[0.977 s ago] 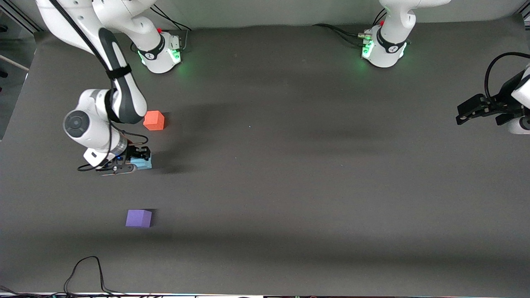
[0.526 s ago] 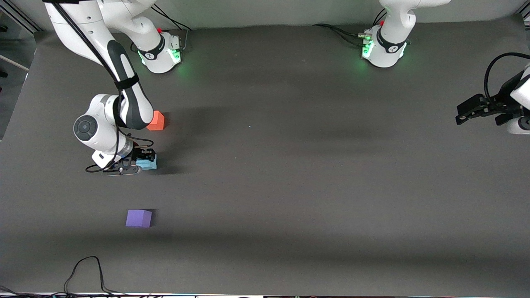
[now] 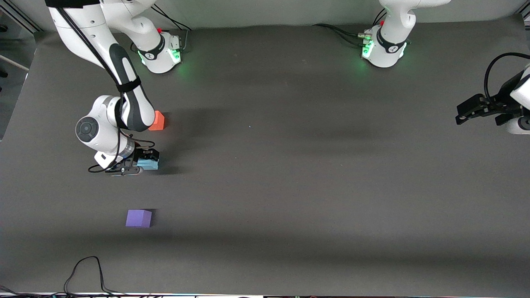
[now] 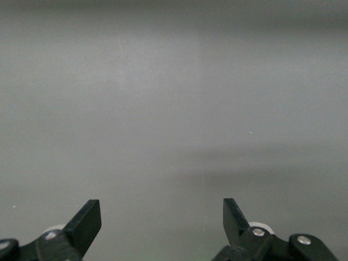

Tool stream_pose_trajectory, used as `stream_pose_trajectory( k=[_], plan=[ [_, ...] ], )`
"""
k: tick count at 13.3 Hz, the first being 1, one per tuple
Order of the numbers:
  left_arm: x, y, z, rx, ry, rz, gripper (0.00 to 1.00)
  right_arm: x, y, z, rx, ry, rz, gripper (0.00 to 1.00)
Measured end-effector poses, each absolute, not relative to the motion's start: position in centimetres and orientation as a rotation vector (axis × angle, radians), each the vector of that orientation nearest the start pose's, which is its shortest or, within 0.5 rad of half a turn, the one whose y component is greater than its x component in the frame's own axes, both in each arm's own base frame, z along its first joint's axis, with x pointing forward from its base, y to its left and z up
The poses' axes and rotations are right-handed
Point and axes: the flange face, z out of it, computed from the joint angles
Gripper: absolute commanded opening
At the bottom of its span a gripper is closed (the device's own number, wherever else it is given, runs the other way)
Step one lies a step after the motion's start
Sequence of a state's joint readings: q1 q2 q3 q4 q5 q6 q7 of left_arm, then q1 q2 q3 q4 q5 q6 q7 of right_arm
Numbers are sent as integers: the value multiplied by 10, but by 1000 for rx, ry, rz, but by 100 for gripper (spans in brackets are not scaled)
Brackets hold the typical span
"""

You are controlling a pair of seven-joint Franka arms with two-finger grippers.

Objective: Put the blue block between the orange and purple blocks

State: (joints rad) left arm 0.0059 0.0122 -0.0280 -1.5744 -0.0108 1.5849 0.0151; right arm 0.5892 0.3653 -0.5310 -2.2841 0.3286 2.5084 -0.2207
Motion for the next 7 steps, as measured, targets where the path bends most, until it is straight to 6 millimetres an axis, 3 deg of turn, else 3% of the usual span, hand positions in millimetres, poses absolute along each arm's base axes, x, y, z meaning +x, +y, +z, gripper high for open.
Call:
stream_pose_trajectory(
  k=[2,7],
  plan=[
    [559,-13,617,-3152,59,3,100,528,28,231,-3093,-56,104,100],
    [559,-13,617,-3152,60,4,100,544,36,350,-2938,-107,83,100]
  ],
)
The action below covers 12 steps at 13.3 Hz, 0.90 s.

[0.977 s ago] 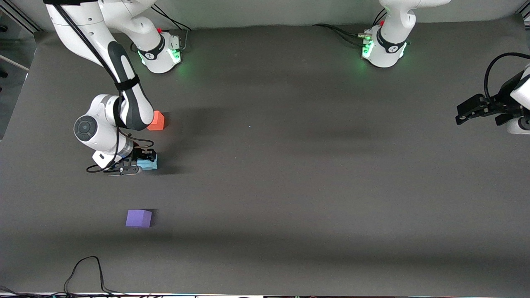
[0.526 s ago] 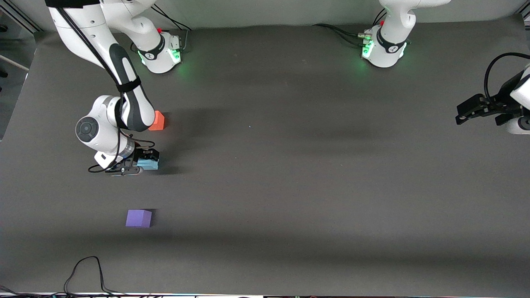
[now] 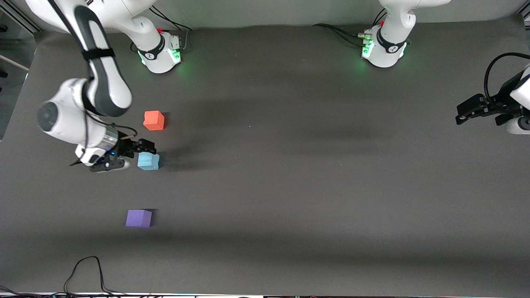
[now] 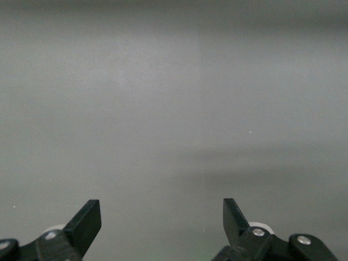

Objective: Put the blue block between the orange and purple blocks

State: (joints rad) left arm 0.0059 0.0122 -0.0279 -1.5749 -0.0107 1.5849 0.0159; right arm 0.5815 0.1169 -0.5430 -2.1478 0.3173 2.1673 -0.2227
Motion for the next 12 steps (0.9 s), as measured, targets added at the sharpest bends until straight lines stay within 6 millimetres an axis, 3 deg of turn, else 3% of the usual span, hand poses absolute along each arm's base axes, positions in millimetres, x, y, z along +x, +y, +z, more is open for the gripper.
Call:
stream_pose_trajectory(
  k=[4,6,9,12],
  plan=[
    [559,-13,617,-3152,59,5,100,551,0,460,-2902,-152,141,100],
    [559,-13,616,-3152,59,5,100,547,-8,516,-2937,-191,150,100],
    [559,-13,616,-3152,58,6,100,527,16,575,-3001,-185,114,100],
    [559,-13,616,-3152,58,6,100,510,41,599,-3084,-169,73,100]
  ],
)
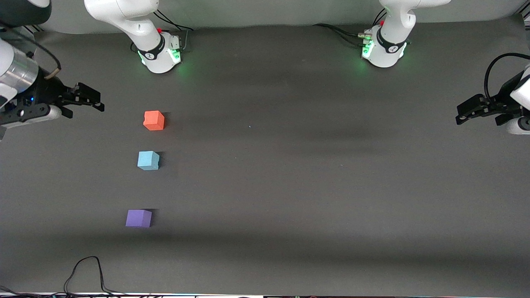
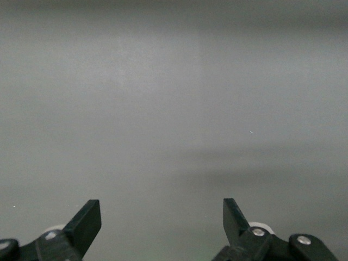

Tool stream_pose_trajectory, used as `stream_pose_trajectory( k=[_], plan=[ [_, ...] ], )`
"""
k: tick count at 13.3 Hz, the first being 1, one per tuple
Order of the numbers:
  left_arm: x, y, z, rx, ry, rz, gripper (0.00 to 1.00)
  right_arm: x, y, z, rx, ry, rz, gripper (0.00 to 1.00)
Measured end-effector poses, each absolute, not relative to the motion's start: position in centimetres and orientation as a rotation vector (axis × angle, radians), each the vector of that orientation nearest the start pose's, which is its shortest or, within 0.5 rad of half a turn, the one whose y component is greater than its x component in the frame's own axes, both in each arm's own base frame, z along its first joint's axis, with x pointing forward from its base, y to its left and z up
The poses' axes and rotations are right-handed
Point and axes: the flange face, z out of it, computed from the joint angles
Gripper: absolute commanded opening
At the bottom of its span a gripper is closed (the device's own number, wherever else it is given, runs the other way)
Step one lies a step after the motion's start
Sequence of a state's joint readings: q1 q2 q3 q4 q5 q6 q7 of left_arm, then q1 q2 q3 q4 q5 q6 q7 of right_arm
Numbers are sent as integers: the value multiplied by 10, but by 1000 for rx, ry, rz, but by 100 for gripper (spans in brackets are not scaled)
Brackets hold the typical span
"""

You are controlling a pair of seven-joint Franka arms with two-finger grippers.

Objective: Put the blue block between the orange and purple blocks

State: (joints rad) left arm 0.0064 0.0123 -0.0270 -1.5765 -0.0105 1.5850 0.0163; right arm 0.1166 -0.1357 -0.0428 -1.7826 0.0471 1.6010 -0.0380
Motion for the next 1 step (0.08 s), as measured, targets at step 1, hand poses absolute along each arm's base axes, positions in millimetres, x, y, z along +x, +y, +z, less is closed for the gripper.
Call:
stream_pose_trajectory(
  k=[1],
  plan=[
    [559,-13,616,-3152,58,6,100,508,44,601,-3095,-160,67,100]
  ],
)
